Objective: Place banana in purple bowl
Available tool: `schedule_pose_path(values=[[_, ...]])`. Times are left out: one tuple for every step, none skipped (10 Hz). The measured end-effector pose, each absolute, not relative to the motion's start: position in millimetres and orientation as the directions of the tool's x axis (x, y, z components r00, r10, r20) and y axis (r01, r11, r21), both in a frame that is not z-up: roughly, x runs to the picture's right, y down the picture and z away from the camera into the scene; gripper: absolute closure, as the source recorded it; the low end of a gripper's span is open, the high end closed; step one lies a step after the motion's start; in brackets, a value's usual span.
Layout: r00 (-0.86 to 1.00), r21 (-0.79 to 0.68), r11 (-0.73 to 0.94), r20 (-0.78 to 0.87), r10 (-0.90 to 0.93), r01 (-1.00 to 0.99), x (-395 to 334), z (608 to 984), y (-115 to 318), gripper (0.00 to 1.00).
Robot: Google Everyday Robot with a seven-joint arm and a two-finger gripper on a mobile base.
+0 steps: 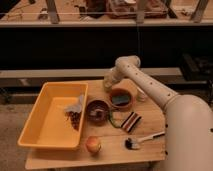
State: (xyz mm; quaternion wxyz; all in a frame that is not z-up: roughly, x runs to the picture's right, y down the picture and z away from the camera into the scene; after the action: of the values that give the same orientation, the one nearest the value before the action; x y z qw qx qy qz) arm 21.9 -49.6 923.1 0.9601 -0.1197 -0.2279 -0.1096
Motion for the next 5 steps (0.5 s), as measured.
schedule_pose_path(values=[[0.87, -0.161, 0.95, 0.463, -0.168, 0.269, 22.1, 914.9, -55.4, 1.0], [0.868, -0.145, 0.951, 0.462, -0.18, 0.274, 21.7, 906.4, -61.0, 1.0], [0.863, -0.115, 0.952, 0.465, -0.201, 0.283, 21.2, 888.3, -74.1, 1.0], [0.854, -0.092, 0.953, 0.474, -0.214, 0.29, 20.7, 870.4, -86.7, 1.0], [0.844, -0.078, 0.952, 0.487, -0.222, 0.296, 20.6, 854.5, -96.7, 1.0]])
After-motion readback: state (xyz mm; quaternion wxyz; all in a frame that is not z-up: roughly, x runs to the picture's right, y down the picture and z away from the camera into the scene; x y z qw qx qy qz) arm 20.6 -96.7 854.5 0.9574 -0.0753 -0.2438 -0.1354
